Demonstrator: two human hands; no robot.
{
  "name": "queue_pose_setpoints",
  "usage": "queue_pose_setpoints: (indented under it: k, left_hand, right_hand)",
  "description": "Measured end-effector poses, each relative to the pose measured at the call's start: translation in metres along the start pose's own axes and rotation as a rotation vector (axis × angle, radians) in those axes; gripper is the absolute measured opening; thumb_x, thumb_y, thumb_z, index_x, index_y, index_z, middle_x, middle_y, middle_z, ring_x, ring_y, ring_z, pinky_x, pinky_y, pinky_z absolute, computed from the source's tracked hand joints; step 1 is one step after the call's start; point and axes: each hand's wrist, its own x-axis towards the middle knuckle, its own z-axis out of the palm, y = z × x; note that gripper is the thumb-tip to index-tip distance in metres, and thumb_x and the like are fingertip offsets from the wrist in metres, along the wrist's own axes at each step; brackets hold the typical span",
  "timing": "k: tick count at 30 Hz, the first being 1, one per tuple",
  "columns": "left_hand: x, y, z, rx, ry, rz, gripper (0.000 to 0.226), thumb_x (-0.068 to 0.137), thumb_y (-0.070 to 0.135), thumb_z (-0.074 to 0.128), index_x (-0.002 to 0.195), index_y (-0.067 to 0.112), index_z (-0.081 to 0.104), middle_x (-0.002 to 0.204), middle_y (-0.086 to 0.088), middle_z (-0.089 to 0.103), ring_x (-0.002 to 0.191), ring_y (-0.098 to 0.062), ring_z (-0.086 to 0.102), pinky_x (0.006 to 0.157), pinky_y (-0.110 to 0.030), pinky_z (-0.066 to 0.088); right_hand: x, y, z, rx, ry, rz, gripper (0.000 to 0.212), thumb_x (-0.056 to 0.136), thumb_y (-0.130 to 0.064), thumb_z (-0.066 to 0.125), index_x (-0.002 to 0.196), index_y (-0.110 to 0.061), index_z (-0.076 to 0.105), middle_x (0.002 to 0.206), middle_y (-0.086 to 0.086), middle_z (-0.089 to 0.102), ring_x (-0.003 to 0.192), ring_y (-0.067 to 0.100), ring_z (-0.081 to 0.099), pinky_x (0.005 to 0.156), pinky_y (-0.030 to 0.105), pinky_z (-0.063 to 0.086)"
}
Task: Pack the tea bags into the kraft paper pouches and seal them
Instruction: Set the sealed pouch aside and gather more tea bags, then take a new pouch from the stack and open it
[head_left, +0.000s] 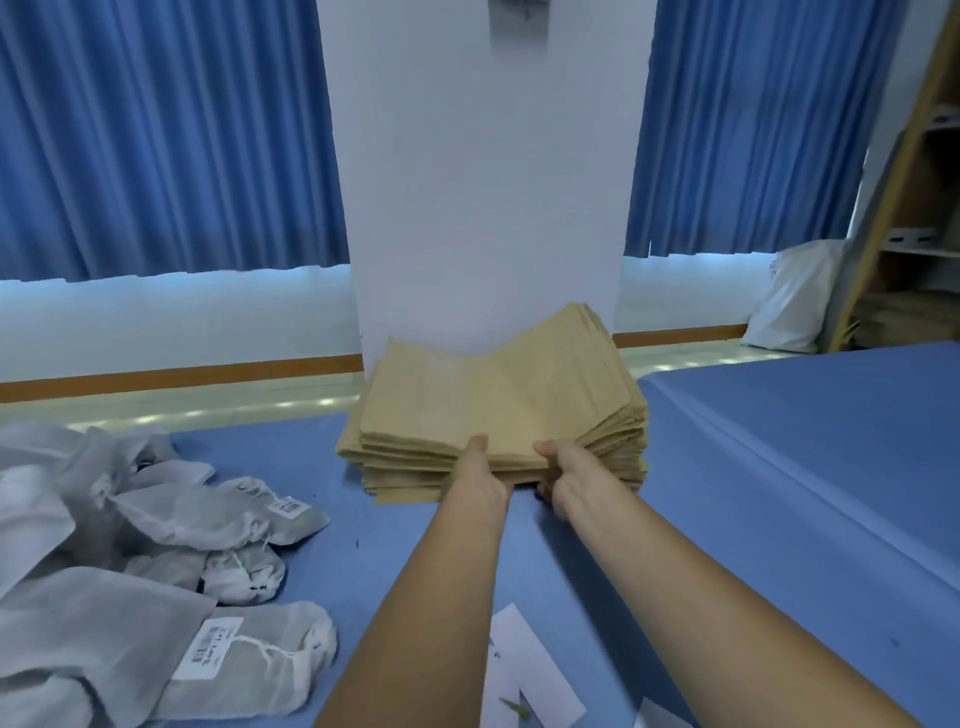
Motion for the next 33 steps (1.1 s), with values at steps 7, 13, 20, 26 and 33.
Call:
queue_pose_setpoints:
  k: [7,13,20,26,33]
  left_hand:
    - [-0.060,-0.029,-0.039,0.024,0.067,0.005,0.017,0.091,0.003,0.056,0.108,0.001,0.054,0.116,-0.016,0.060,0.096,-0.028,0.058,0.097,-0.038,0.047]
    - [-0.128,-0.055,-0.068,0.021,0.136,-0.027,0.018,0.090,0.008,0.060,0.106,0.000,0.057,0.121,-0.014,0.061,0.101,-0.028,0.059,0.090,-0.034,0.049]
    - [-0.165,-0.078,-0.109,0.637,0.173,0.244,0.030,0.090,0.035,0.058,0.082,0.007,0.055,0.089,-0.012,0.066,0.077,-0.022,0.064,0.084,-0.034,0.053]
    - [-0.178,-0.092,-0.137,2.123,-0.232,0.785,0.054,0.096,0.043,0.034,0.144,0.019,0.038,0.152,-0.001,0.036,0.138,-0.019,0.032,0.115,-0.043,0.014]
    - [-0.215,-0.074,-0.123,2.296,-0.315,0.788,0.037,0.100,0.029,0.029,0.107,0.007,0.057,0.108,-0.022,0.062,0.103,-0.034,0.053,0.100,-0.037,0.031]
  right_hand:
    - [-0.080,0.017,-0.049,-0.127,-0.035,0.099,0.027,0.086,-0.003,0.063,0.066,-0.008,0.047,0.067,0.005,0.048,0.056,0.016,0.041,0.052,0.024,0.033]
    - [-0.151,0.029,-0.084,-0.170,-0.005,0.161,0.024,0.082,-0.006,0.071,0.072,-0.007,0.049,0.076,0.006,0.050,0.063,0.018,0.047,0.060,0.028,0.046]
    - [-0.183,0.055,-0.097,-0.132,-0.086,0.097,0.016,0.086,-0.009,0.068,0.085,-0.007,0.052,0.088,0.009,0.055,0.074,0.024,0.060,0.088,0.033,0.053]
    - [-0.186,0.041,-0.091,-0.052,-0.119,0.145,0.021,0.087,-0.001,0.064,0.070,-0.003,0.052,0.074,0.010,0.056,0.062,0.028,0.055,0.060,0.032,0.057]
    - [-0.193,0.040,-0.095,-0.092,-0.154,0.113,0.012,0.087,-0.009,0.067,0.080,-0.007,0.058,0.085,0.010,0.054,0.101,0.031,0.061,0.080,0.034,0.054]
